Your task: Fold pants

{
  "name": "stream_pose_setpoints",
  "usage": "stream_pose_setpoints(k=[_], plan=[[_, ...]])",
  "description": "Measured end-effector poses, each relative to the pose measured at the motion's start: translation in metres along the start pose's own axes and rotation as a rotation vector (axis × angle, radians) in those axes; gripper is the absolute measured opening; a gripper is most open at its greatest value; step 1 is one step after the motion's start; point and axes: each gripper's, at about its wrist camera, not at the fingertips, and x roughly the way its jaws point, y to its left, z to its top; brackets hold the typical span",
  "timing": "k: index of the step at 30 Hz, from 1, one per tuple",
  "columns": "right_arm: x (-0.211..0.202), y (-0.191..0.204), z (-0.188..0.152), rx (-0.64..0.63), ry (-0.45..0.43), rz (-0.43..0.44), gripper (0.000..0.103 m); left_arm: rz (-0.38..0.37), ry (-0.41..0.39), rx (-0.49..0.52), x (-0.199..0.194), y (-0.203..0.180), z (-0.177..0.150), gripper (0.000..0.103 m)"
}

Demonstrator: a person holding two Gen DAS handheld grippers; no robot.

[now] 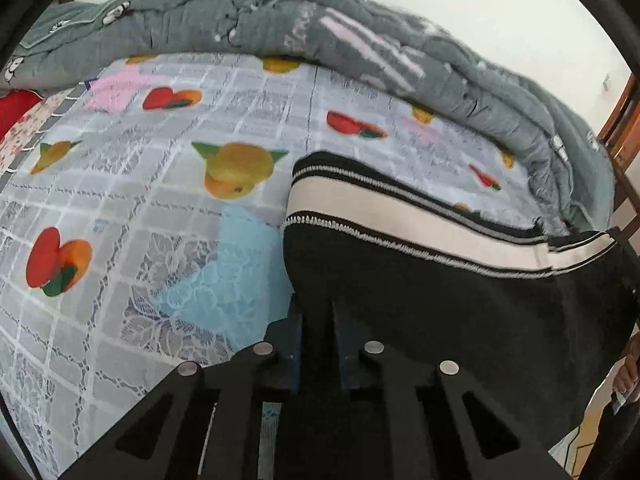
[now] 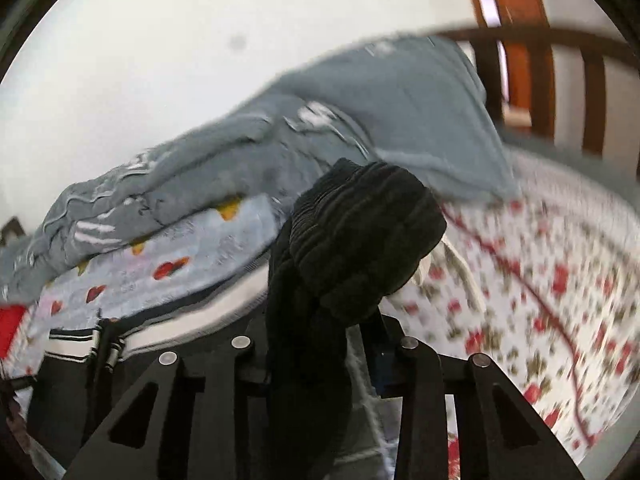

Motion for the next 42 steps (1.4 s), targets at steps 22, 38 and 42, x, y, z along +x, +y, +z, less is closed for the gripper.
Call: stream_pose_setpoints(k=[22, 38, 42], plan=[[0.010, 0.132, 0.016, -0.043, -0.041, 0.217, 0.032, 0.090, -0.164, -0.098, -0.049, 0.113, 0.038, 0.011], [0.068, 0.051, -0.069, 0.080, 0.254, 0.075, 0.053, 0.229, -0.071, -0.098, -0.029, 0.127, 0.015, 0.037], [0.042, 0.058, -0.068, 0.016, 0.225, 0.014, 0.053, 0.220, -0.086, -0.099, -0.041, 0.125, 0.005, 0.046]])
